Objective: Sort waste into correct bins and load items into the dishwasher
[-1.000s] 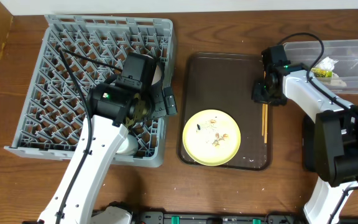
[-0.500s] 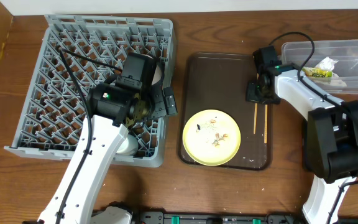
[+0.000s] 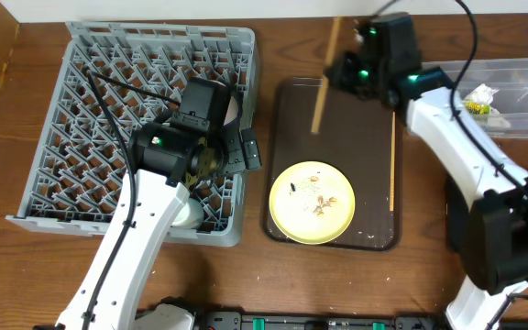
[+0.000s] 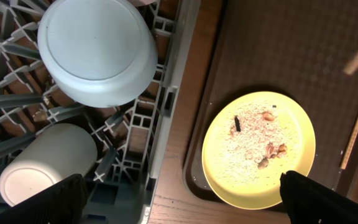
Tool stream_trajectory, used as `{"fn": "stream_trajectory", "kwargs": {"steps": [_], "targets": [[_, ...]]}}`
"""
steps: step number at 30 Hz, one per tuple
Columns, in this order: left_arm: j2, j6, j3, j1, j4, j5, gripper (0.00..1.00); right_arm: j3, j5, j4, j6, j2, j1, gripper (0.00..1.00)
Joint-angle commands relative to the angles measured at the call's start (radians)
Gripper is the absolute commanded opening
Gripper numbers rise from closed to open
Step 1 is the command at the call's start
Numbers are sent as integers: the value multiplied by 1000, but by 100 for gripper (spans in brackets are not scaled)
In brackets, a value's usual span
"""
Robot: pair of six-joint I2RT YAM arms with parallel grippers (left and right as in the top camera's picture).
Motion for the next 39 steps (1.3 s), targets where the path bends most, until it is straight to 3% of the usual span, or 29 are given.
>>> {"fn": "stream_trajectory", "kwargs": {"steps": [1,6,17,22,23,29,31,35,39], "targets": [[0,-1,0,0,-2,-12,100,-1,-16,121,173,24,118,1],[0,-1,1,0,-2,-12,100,-1,192,229,265,83,271,1],[0,-1,0,0,-2,-12,100,-1,246,276,279,140,332,2],[0,-1,0,0,-2,-12,100,-1,246,271,270,145,336,7],[0,-1,0,0,-2,-12,100,-1,246,270,259,145,336,15],[0,-1,1,0,-2,-12,100,-1,238,268,244,145,343,28],[0,-1,1,0,-2,-12,100,-1,238,270,233,145,345,41],[0,-1,1,0,-2,-12,100,0,192,259,188,133,323,49],[0,-1,0,0,-2,-12,100,1,163,100,107,55,228,54]]}}
